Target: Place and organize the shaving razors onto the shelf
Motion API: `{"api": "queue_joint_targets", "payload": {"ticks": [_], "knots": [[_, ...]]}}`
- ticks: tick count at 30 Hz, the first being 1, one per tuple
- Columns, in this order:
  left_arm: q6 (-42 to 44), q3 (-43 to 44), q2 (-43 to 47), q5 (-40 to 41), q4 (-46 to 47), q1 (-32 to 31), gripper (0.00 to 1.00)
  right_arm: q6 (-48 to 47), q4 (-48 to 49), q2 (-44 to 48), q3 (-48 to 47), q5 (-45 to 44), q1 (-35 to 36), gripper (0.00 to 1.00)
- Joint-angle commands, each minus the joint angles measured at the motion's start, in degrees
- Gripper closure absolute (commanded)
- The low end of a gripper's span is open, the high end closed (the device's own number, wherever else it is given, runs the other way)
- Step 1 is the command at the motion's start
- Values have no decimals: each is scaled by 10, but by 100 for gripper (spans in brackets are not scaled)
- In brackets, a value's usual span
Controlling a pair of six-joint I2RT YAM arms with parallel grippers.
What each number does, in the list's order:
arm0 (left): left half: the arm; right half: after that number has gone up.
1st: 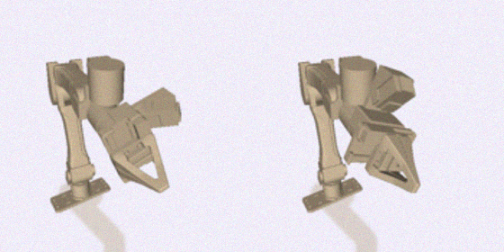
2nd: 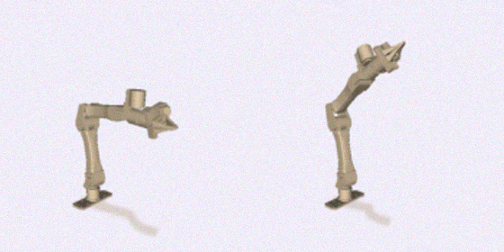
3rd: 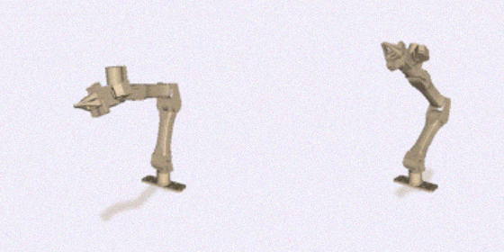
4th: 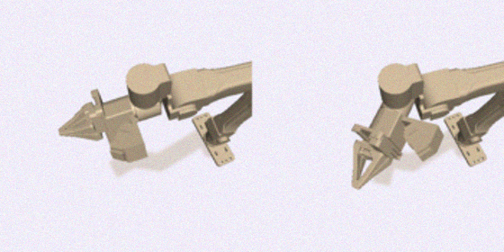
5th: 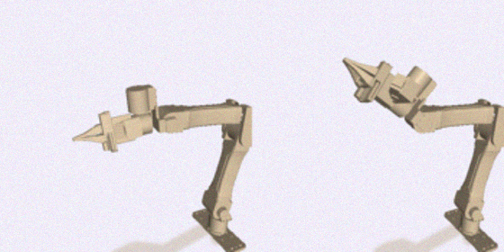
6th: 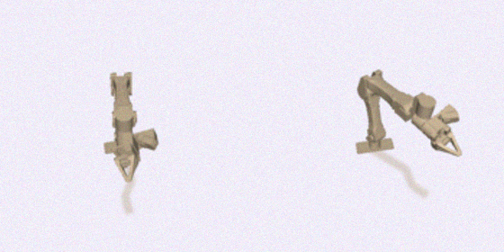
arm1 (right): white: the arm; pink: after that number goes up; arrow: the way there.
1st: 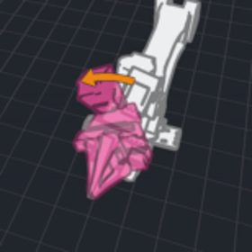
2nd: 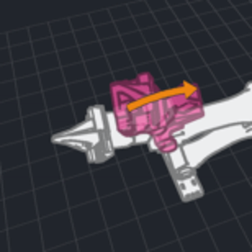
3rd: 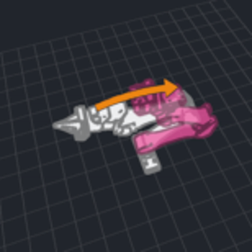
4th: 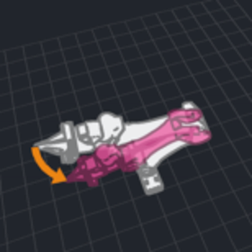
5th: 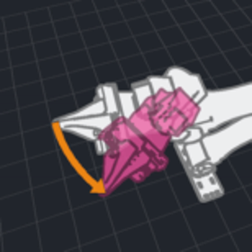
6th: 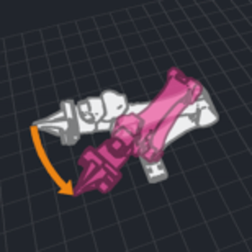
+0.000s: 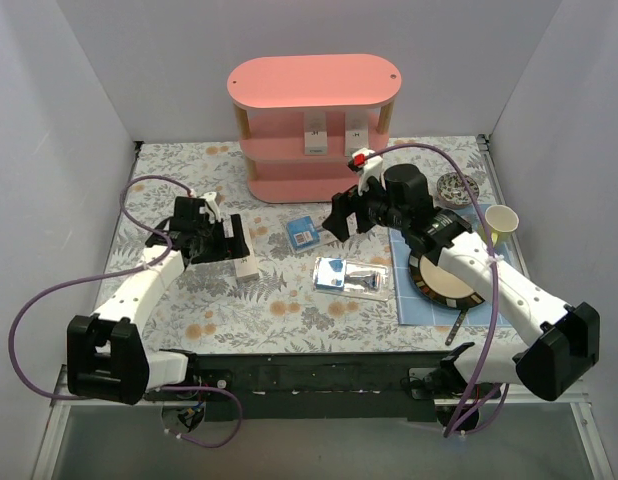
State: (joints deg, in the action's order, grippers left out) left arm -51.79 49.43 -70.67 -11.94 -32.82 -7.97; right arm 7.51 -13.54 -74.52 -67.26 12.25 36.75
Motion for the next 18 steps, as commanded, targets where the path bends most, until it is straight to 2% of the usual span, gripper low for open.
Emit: {"api": "queue_joint_targets", "payload": {"ticks": [1,6,18], "knots": [[-36,6,-41,82,54,-62,2,-113,-12,58,46,-73,-20,1],[-48,17,-82,142,69,-78,2,-110,-42,70,55,-68,-65,1],[-52,19,-119,159,68,-122,3,-86,1,68,101,-41,-99,1]]}}
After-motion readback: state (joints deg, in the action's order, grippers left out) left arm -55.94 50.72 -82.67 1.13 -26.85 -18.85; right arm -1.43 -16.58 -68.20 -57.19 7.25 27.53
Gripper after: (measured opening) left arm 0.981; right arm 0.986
